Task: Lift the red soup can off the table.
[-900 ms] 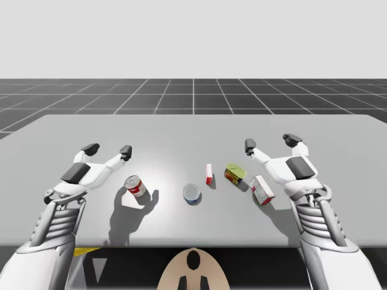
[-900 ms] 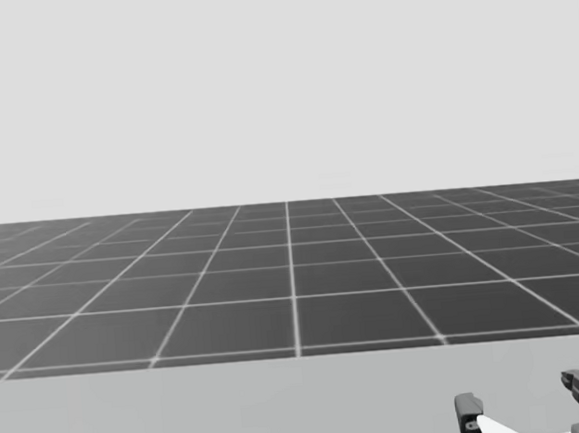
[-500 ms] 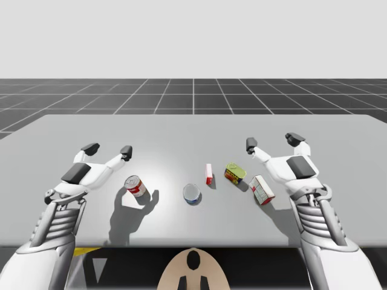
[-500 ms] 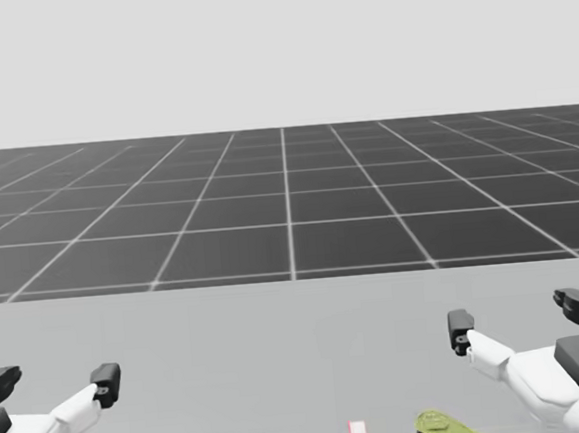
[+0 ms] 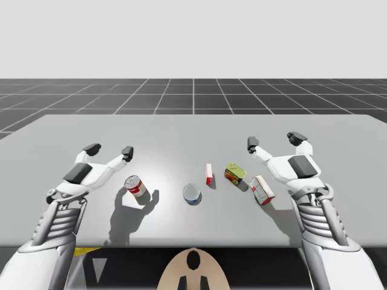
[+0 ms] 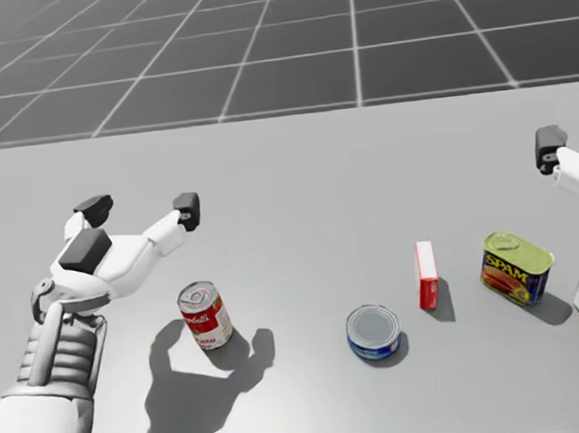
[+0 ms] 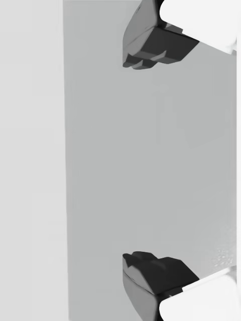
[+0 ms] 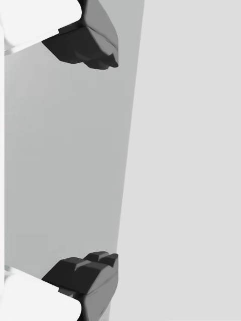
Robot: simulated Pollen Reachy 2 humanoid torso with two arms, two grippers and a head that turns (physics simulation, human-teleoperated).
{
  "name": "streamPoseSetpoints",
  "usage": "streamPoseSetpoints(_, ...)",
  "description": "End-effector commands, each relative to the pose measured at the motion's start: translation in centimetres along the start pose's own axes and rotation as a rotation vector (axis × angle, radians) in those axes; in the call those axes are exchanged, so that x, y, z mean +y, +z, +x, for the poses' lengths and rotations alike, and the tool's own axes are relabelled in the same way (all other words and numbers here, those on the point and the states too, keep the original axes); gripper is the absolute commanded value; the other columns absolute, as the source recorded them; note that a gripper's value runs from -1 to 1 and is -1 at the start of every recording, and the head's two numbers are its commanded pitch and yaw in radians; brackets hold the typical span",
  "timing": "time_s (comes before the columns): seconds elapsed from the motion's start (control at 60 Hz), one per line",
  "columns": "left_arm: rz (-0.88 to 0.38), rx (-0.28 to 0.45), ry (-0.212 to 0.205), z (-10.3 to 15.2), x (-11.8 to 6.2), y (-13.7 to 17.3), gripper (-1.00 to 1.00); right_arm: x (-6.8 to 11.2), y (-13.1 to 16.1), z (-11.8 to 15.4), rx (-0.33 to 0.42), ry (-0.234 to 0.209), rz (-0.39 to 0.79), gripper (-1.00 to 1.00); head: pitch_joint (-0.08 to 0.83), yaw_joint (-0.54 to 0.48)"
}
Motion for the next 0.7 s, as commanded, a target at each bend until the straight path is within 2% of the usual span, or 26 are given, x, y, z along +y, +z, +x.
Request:
streamPoseSetpoints(0.017, -0.001, 0.008, -0.001, -0.2, -0.1, -0.1, -1.0, 0.0, 0.0, 0.0, 0.002, 0.004, 0.005, -1.0, 0.569, 0.25)
streamPoseSetpoints(0.25, -0.004, 0.012, 0.008, -0.2, -0.1, -0.1, -1.0, 0.3, 0.1, -0.1, 0.011, 0.01, 0.019, -1.0, 0.644, 0.37)
streamPoseSetpoints(0.55, -0.034, 0.003, 0.022, 1.0, -0.4, 0.7, -1.0, 0.4, 0.0, -0.3, 0.02, 0.01, 0.03, -1.0, 0.681, 0.39)
streamPoseSetpoints(0.617, -0.037, 0.027, 0.027, 1.8, -0.5, 1.3, -1.0, 0.4, 0.0, -0.3, 0.02, 0.009, 0.029, -1.0, 0.684, 0.38)
streamPoseSetpoints(0.667, -0.046, 0.036, 0.058, 2.7, -0.5, 1.8, -1.0, 0.4, 0.0, -0.3, 0.019, 0.011, 0.027, -1.0, 0.682, 0.38)
streamPoseSetpoints(0.7, -0.044, 0.063, 0.058, 3.3, -0.4, 2.3, -1.0, 0.5, 0.0, -0.3, 0.019, 0.011, 0.027, -1.0, 0.682, 0.38)
